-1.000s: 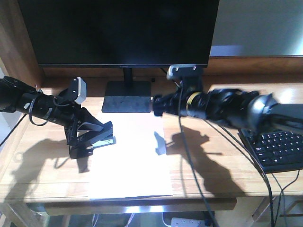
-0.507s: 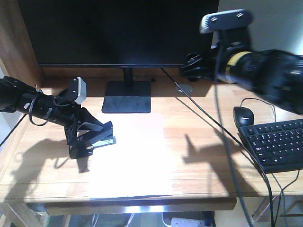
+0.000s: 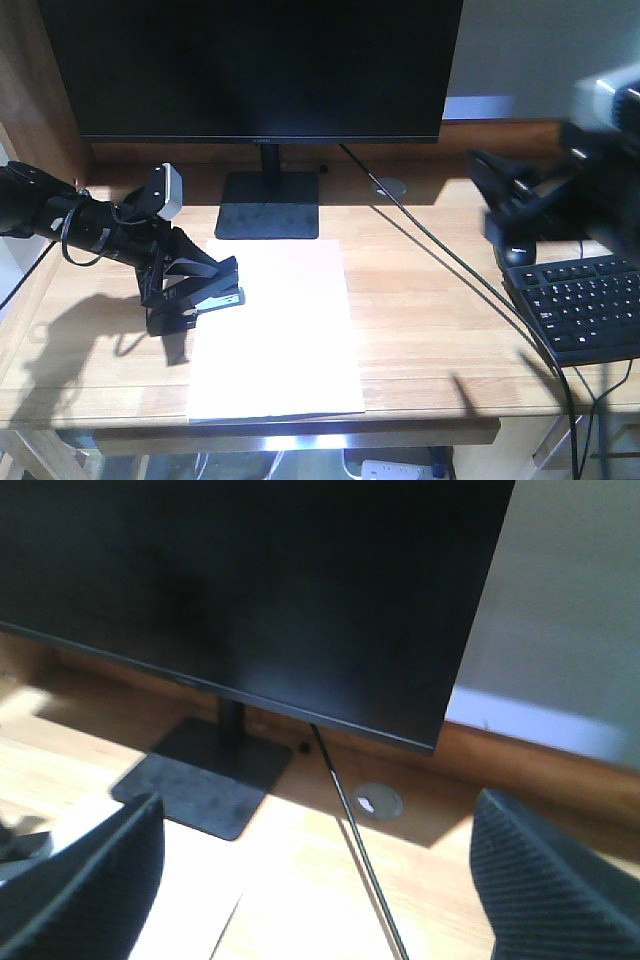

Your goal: Grab stapler and paper to desk for stapling

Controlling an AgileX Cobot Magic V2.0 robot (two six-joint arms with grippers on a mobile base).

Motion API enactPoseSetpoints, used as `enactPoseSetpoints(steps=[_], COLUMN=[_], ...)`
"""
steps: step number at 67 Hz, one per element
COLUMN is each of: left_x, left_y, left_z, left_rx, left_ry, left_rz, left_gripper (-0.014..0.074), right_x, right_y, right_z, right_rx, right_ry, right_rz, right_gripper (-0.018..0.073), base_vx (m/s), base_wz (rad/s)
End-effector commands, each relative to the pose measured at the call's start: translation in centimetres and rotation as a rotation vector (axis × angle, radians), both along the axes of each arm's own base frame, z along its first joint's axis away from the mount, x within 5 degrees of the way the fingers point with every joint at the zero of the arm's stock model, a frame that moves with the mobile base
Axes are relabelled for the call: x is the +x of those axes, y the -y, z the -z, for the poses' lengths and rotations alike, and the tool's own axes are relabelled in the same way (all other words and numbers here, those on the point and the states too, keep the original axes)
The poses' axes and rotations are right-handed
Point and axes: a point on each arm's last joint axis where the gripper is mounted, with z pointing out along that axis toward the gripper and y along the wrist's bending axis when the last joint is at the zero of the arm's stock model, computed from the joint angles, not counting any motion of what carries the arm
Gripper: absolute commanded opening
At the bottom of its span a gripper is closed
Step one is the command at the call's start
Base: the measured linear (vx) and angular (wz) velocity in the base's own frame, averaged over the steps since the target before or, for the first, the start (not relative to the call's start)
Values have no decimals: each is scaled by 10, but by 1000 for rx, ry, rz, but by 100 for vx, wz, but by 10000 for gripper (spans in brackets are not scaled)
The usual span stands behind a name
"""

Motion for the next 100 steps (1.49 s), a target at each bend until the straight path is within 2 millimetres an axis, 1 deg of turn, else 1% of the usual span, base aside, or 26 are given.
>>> enactPoseSetpoints(steps=[1, 17, 22, 33, 42, 54, 67, 82, 89, 100], left_x=[0, 0, 0, 0, 0, 0, 0, 0, 0, 0], left_y=[6, 6, 6, 6, 6, 6, 6, 6, 6, 6], left_z=[-32, -32, -32, -32, -32, -32, -32, -32, -32, -32], left_rx=[-66, -66, -66, -66, -66, -66, -66, -66, -66, -66], left_ry=[51, 51, 51, 51, 51, 51, 51, 51, 51, 51], left_rz=[-5, -5, -5, -5, -5, -5, -5, -5, -5, -5], left_gripper=[-6, -6, -6, -6, -6, -6, -6, -6, -6, -6], right_x=[-28, -90, -107, -132, -148, -155, -154, -150, -149, -148], right_y=[8, 35, 43, 54, 58, 59, 58, 57, 58, 59], right_z=[-10, 10, 21, 51, 66, 80, 87, 104, 108, 109], right_rx=[21, 90, 107, 171, 233, 269, 310, 294, 280, 277], right_ry=[103, 203, 236, 271, 319, 348, 311, 262, 250, 244], right_rz=[-46, -45, -39, -39, -59, -90, -89, -79, -68, -54], right_gripper=[580, 580, 580, 580, 580, 580, 580, 580, 580, 580], base_vx=[0, 0, 0, 0, 0, 0, 0, 0, 0, 0], base_wz=[0, 0, 0, 0, 0, 0, 0, 0, 0, 0])
